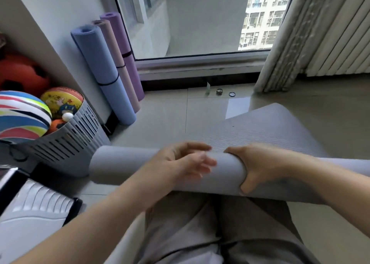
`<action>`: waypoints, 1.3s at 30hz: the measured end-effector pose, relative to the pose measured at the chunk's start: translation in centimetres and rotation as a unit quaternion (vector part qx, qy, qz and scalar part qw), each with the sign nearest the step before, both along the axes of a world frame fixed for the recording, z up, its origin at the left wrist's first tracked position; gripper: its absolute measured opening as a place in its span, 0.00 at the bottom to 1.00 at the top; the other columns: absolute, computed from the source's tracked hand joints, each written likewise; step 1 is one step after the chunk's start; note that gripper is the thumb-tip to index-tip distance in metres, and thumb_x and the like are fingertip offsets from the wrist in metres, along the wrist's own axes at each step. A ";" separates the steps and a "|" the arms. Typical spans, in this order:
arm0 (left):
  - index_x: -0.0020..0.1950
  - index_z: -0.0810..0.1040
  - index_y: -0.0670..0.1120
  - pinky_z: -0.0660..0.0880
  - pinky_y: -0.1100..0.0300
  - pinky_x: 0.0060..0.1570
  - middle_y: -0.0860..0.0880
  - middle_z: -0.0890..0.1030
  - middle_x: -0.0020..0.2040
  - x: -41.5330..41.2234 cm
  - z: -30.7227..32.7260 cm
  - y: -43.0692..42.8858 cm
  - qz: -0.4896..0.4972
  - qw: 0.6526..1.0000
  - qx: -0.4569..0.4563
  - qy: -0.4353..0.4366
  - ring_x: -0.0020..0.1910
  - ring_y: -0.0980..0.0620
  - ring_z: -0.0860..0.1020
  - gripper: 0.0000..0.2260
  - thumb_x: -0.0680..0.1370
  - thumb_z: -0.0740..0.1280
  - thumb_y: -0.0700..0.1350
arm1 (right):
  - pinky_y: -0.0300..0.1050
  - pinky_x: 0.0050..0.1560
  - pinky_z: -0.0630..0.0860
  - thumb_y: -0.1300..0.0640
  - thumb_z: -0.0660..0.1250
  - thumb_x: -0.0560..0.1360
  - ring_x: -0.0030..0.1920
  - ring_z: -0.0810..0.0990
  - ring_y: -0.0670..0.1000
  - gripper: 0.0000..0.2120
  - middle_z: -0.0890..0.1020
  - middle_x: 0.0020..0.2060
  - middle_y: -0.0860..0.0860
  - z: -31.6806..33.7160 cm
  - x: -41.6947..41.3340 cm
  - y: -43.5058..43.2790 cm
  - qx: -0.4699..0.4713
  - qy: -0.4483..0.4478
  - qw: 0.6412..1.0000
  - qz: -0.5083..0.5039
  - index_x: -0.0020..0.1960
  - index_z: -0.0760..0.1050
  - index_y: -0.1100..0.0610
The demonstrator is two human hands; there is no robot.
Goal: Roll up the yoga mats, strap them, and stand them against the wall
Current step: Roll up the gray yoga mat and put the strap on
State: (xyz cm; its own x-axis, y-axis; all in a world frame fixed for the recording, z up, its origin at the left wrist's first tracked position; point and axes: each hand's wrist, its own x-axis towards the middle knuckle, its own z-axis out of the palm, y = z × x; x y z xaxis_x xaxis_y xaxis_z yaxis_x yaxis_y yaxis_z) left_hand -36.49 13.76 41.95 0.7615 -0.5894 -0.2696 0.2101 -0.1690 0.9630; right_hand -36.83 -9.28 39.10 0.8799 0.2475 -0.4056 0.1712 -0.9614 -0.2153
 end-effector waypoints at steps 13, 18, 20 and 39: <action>0.67 0.61 0.68 0.74 0.54 0.56 0.61 0.75 0.58 5.1 -5.8 -2.1 -0.268 0.800 0.380 -0.379 0.56 0.56 0.75 0.35 0.63 0.70 0.66 | 0.49 0.69 0.63 0.31 0.73 0.60 0.68 0.64 0.49 0.52 0.65 0.69 0.44 -1.0 -0.9 -0.6 -0.017 0.024 0.999 0.012 0.76 0.51 0.44; 0.64 0.64 0.71 0.73 0.54 0.60 0.64 0.76 0.59 8.9 -4.4 -4.1 -0.366 0.809 0.406 -0.219 0.57 0.58 0.76 0.32 0.63 0.73 0.65 | 0.54 0.64 0.66 0.32 0.71 0.60 0.65 0.67 0.53 0.53 0.67 0.67 0.46 -3.0 -3.6 0.0 -0.095 -0.102 0.990 0.007 0.75 0.47 0.45; 0.68 0.62 0.68 0.72 0.53 0.62 0.60 0.74 0.62 9.3 -4.4 -4.6 -0.368 0.794 0.412 -0.253 0.59 0.56 0.74 0.35 0.65 0.73 0.65 | 0.51 0.61 0.70 0.33 0.72 0.59 0.62 0.71 0.52 0.49 0.71 0.64 0.45 -2.8 -2.1 -0.6 -0.075 -0.089 0.993 -0.011 0.73 0.53 0.43; 0.65 0.60 0.67 0.75 0.54 0.53 0.59 0.75 0.56 2.5 -3.5 -1.8 -0.336 0.775 0.384 -0.372 0.53 0.54 0.75 0.33 0.64 0.72 0.60 | 0.48 0.64 0.71 0.34 0.76 0.60 0.60 0.71 0.42 0.41 0.71 0.61 0.37 -0.4 -1.5 -0.4 0.064 0.148 0.986 0.028 0.68 0.62 0.38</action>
